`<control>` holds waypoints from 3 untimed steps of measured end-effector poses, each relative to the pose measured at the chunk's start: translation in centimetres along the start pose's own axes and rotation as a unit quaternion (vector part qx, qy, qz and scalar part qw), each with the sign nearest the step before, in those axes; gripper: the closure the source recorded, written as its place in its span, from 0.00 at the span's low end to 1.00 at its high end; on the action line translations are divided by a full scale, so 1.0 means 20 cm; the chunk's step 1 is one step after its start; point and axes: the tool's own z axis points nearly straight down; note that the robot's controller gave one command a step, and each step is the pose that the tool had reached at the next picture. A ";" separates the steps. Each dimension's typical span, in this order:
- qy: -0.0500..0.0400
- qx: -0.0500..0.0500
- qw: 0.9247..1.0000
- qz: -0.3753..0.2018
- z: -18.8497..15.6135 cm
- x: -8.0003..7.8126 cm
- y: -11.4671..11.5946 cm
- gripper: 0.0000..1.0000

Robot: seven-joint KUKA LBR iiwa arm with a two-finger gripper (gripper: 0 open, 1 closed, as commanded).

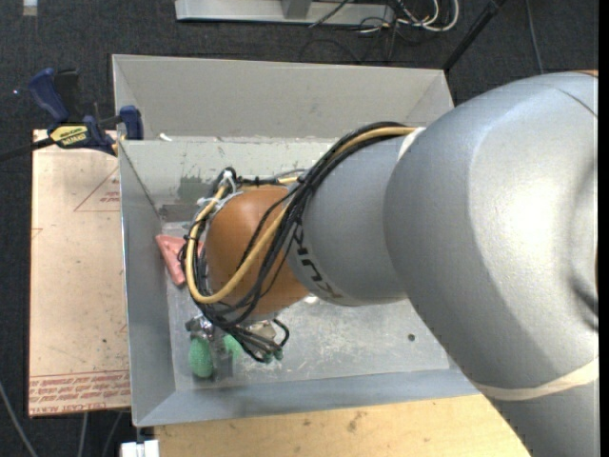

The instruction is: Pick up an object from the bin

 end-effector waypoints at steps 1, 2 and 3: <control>0.003 0.000 1.000 -0.005 -0.30 0.03 -0.06 1.00; -0.005 0.000 1.000 0.000 -0.30 -0.05 -0.06 1.00; 0.005 0.000 1.000 0.001 -0.46 -0.02 -0.08 1.00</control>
Offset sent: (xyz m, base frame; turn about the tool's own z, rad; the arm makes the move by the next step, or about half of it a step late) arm 0.0208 -0.0012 0.0022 0.0130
